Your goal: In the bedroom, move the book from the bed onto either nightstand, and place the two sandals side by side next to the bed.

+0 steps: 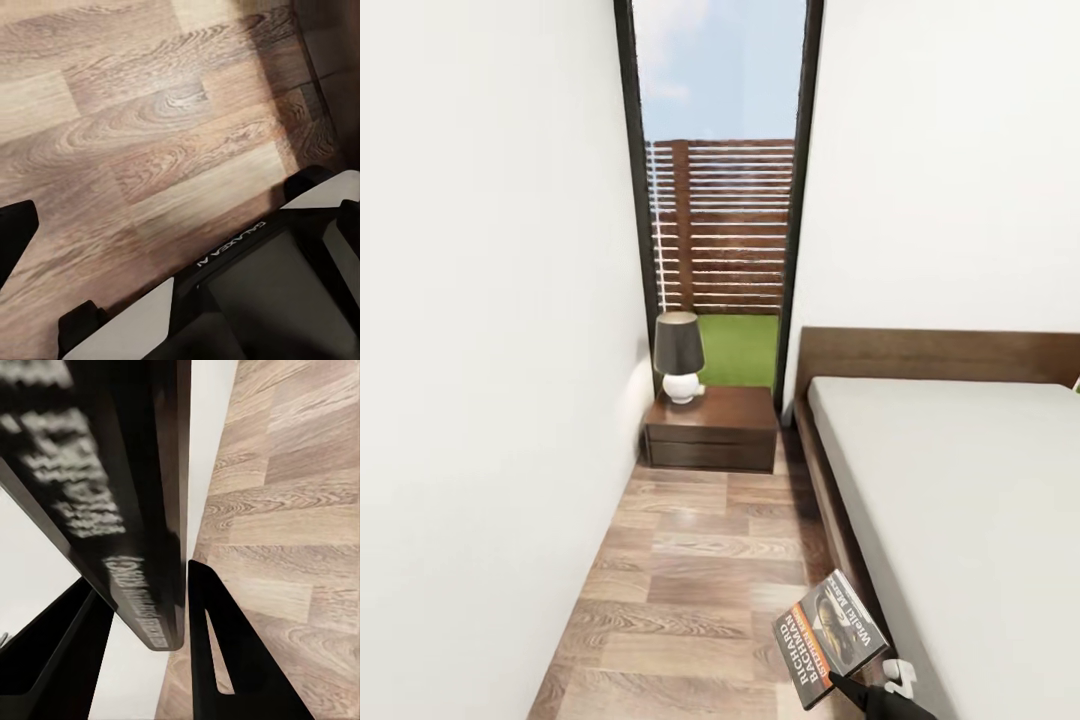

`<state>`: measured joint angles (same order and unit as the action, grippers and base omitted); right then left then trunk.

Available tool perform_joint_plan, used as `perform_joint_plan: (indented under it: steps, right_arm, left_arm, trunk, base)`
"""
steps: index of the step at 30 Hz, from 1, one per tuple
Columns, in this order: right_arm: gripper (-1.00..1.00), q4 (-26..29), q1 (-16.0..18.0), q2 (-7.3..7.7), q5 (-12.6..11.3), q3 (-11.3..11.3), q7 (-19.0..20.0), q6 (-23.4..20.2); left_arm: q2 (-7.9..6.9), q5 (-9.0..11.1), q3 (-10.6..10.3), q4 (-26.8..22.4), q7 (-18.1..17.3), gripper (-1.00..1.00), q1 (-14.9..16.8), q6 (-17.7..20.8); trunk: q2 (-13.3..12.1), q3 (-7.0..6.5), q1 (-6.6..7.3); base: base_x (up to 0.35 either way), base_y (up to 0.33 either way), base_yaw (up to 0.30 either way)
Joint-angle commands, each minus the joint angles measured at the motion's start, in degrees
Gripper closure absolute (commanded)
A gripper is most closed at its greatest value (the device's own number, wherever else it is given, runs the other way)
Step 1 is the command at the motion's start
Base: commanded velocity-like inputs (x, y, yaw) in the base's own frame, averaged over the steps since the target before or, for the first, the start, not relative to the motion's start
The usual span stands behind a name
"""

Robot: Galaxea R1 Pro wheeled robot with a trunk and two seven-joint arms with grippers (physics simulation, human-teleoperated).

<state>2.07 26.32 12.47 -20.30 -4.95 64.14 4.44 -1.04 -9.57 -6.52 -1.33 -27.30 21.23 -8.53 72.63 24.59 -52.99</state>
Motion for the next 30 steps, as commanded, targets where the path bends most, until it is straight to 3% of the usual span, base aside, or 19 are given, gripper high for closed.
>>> perform_joint_plan:
  steps: [1, 30]
  right_arm:
    - [1.0, -0.1, 0.0, -0.01, 0.5, -0.6, 0.1, 0.5]
    - [1.0, -0.1, 0.0, 0.01, 0.5, -0.7, 0.1, 0.5]
  left_arm:
    - [-0.02, -0.3, -0.4, 0.0, 0.1, -1.0, 0.0, -0.5]
    - [-0.02, -0.3, -0.5, 0.0, 0.1, -1.0, 0.0, -0.5]
  trunk:
    - [0.0, 0.06, -0.03]
    - [0.0, 0.06, -0.03]
  base:
    - [0.334, 0.0, 0.0]
    - [0.334, 0.0, 0.0]
